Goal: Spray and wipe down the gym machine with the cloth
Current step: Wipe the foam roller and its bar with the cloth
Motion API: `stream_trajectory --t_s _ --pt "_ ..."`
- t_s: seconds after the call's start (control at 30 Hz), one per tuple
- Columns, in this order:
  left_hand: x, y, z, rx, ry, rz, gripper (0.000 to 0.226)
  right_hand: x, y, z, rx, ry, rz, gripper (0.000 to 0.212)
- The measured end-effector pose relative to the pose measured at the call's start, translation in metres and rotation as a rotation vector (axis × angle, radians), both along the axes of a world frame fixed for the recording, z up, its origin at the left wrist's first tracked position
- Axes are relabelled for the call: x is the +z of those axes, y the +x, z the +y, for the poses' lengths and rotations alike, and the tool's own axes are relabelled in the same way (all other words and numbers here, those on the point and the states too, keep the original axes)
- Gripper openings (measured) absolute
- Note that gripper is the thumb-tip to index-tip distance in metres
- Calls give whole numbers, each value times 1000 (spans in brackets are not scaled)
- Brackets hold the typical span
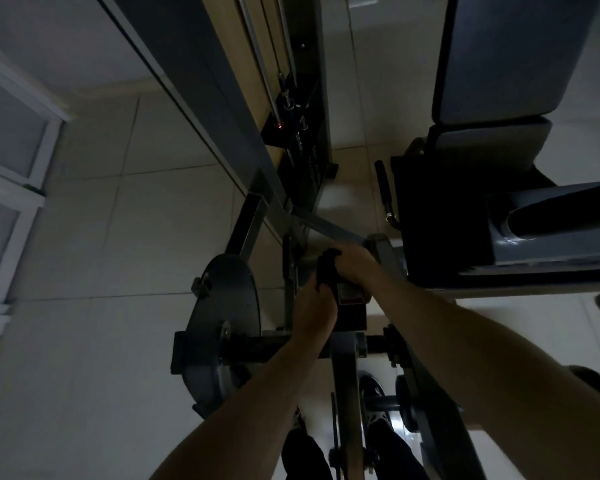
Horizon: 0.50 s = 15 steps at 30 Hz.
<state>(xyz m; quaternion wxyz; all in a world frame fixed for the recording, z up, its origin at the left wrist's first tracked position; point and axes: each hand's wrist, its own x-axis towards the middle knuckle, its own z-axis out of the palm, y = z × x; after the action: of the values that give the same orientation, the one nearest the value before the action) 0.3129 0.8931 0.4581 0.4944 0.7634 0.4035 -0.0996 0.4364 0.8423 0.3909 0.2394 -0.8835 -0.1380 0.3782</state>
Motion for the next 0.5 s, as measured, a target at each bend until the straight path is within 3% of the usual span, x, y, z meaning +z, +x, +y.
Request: stream_trajectory --t_s 0.3,0.5 --pt "1 -3 3 2 -12 27 39 45 -43 -26 -218 308 39 22" --pt "-3 0 3 -20 20 -11 35 27 -27 -16 -17 244 15 29"
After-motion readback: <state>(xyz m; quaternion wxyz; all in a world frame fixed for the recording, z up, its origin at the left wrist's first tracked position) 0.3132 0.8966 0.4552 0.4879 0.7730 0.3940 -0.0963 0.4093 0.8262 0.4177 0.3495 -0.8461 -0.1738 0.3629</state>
